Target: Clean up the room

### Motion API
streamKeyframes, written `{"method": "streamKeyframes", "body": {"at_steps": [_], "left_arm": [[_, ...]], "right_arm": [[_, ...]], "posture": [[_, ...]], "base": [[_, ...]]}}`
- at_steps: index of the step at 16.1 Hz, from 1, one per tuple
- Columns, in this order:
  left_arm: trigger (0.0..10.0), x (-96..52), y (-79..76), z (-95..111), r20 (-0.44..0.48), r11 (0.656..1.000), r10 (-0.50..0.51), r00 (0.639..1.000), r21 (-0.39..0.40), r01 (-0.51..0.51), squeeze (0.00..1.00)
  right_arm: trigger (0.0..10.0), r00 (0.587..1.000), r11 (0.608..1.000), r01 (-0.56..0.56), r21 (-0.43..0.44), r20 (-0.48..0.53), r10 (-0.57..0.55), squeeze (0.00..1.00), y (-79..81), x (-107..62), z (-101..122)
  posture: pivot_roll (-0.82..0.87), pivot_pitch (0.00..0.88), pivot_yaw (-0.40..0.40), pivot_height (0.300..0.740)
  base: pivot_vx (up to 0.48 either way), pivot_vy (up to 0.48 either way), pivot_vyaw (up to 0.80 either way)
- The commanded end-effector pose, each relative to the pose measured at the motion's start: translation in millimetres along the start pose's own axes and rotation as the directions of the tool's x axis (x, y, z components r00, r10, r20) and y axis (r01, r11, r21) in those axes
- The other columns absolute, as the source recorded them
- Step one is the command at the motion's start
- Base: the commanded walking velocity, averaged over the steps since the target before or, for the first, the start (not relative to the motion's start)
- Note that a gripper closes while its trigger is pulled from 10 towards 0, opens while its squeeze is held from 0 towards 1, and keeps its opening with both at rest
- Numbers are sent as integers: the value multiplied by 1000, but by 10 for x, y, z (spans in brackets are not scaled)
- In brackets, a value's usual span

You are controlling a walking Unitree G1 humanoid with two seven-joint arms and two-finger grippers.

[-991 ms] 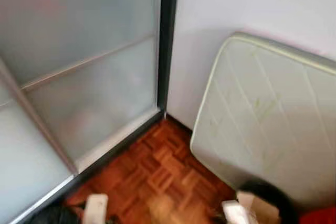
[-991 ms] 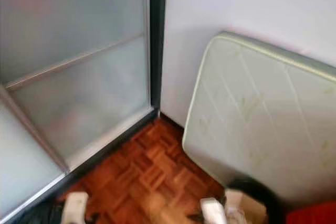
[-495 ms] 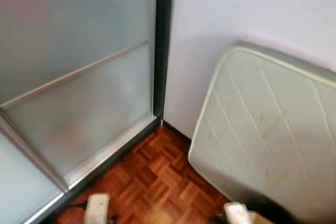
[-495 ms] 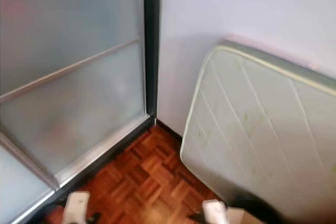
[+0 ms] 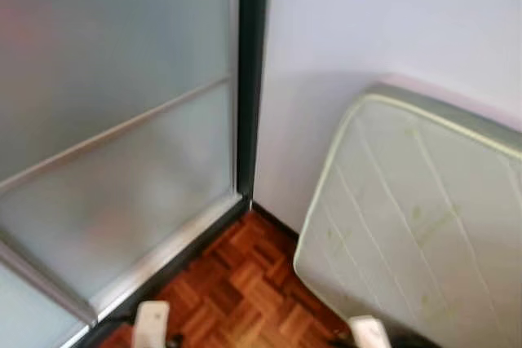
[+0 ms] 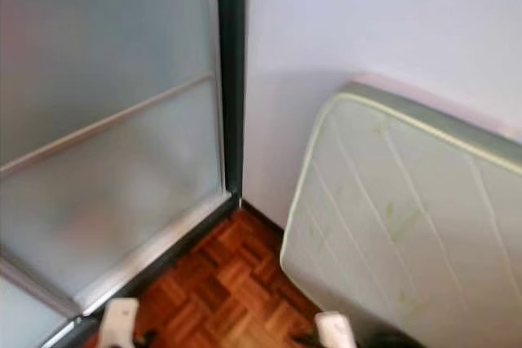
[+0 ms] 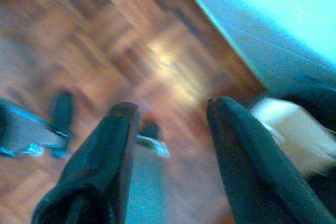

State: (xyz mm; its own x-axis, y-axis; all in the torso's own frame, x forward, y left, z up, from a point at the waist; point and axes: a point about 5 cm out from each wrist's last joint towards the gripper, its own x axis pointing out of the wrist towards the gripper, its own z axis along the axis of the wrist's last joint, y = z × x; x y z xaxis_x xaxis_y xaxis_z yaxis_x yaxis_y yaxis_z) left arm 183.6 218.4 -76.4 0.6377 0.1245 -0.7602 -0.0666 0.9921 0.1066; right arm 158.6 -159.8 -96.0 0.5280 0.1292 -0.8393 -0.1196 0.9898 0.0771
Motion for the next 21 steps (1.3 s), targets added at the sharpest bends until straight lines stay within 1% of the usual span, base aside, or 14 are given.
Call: {"method": "streamKeyframes", "body": {"at_steps": [1,7,18,21], "left_arm": [[10000,5,-55,-1,-4,1000,-12,1000,-7,12,0],[10000,-2,-63,-27,-7,1000,-13,1000,-10,13,0],[10000,1,-62,-12,-2,1000,-14,1000,-9,14,0],[10000,2,-58,-11,-5,1000,-8,1000,-4,8,0]], "right_arm": [[10000,1000,1000,27,11,-16,-27,0,-90,-31,-73],[10000,1000,999,27,18,-12,-26,0,-94,-32,-70],[10000,999,999,33,26,-21,-32,0,-93,-31,-80],[10000,999,999,29,26,-31,-28,0,-92,-32,-89]], "posture": [[1,42,-49,740],[2,42,-51,740],[3,43,-49,740],[3,43,-50,740]], "base": [[300,0,0],[302,0,0],[302,0,0],[90,0,-792]]}}
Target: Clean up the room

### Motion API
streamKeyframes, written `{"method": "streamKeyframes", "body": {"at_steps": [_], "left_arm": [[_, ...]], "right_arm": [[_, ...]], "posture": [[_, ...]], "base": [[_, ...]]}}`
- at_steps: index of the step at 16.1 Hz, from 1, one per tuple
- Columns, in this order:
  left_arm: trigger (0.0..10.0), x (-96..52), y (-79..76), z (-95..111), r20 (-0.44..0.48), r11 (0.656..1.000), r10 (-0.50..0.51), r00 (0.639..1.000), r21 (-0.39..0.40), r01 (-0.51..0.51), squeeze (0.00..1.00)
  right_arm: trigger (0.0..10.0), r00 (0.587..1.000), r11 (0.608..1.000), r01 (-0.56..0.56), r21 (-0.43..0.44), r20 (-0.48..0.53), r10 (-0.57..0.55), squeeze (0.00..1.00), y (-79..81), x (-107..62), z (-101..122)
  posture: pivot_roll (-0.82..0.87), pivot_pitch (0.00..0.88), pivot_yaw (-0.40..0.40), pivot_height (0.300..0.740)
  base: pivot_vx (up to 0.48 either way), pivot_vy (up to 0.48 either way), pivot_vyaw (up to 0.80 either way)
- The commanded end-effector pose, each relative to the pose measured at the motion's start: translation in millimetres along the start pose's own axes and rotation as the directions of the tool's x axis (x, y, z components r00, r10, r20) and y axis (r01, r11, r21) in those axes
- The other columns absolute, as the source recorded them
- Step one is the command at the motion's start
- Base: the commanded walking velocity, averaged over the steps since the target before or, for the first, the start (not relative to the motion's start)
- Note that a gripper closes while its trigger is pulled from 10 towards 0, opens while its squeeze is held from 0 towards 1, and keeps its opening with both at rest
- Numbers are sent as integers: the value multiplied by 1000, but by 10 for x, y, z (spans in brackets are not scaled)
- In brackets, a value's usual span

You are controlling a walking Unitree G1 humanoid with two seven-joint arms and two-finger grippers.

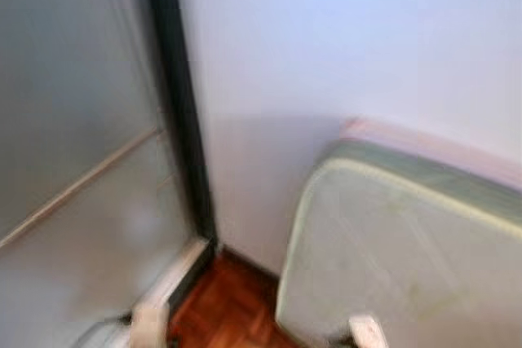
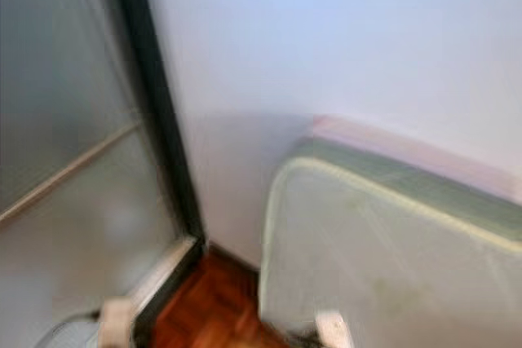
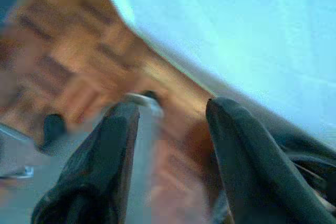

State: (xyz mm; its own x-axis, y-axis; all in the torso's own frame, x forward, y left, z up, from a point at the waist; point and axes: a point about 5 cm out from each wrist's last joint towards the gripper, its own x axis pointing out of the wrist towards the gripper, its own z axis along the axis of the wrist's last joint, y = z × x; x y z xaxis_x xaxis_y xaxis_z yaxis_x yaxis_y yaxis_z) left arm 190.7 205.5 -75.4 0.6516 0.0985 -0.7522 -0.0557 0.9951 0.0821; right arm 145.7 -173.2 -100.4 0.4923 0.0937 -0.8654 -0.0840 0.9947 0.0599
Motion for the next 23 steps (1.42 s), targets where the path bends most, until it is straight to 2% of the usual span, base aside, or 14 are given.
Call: {"method": "streamKeyframes", "body": {"at_steps": [1,4,23], "left_arm": [[10000,-23,75,-73,-20,1000,19,1000,3,-19,0],[10000,-23,78,-71,-19,1000,19,1000,4,-19,0],[10000,-22,72,-68,-19,1000,21,1000,7,-21,0]], "right_arm": [[10000,1000,1000,-6,4,14,6,0,31,14,50],[10000,1000,1000,-3,1,18,3,0,30,14,55],[10000,1000,1000,-5,-24,23,5,0,25,14,69]], "posture": [[3,43,-50,740],[3,44,-50,740],[4,43,-50,740]], "base": [[0,0,-788],[0,0,-788],[0,0,0]]}}
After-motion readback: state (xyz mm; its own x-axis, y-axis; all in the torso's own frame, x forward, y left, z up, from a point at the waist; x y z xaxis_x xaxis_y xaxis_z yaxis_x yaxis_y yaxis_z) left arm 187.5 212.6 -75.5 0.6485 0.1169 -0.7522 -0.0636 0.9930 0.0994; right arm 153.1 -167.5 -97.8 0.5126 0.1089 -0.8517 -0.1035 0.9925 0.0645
